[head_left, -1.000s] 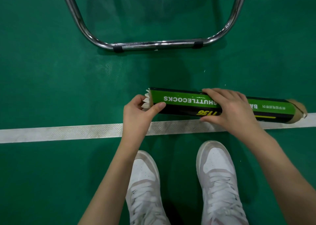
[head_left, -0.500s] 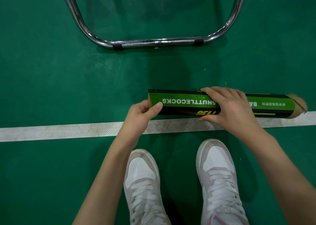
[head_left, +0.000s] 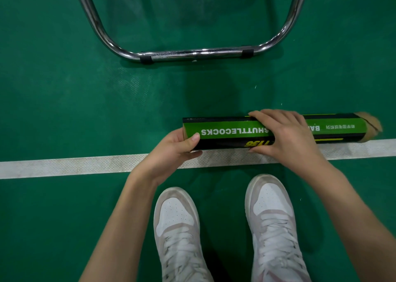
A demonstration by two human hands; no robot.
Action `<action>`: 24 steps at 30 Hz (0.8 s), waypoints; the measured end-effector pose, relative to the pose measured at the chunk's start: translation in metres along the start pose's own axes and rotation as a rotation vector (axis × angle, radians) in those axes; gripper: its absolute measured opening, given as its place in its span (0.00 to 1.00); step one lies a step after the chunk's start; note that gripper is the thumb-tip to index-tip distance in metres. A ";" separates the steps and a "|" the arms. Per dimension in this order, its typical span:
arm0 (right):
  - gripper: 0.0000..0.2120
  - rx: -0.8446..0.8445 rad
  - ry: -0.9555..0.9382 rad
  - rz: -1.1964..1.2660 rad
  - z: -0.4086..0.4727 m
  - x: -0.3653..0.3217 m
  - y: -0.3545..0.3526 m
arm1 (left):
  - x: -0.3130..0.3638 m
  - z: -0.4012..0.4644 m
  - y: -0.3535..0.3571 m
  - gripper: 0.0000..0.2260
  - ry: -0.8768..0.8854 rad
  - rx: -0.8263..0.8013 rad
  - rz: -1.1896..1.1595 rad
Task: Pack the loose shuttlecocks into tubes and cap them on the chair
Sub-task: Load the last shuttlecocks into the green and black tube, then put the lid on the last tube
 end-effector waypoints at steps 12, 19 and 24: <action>0.39 0.033 0.047 0.092 0.012 -0.004 -0.016 | 0.052 -0.017 -0.031 0.10 0.344 0.486 0.138; 0.39 0.113 0.062 0.246 0.020 -0.011 -0.039 | 0.071 -0.031 -0.029 0.35 0.424 0.598 -0.094; 0.39 0.141 0.004 0.352 0.027 -0.026 -0.059 | 0.094 -0.040 -0.013 0.41 0.505 0.541 -0.194</action>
Point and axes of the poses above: each hand's wrist, its own z-axis towards the middle knuckle, its own y-axis out of the palm, x = y × z, the point moved 10 cm from there along z, towards the middle knuckle, and after that the axes turned 2 degrees about z, right-handed, at the moved point
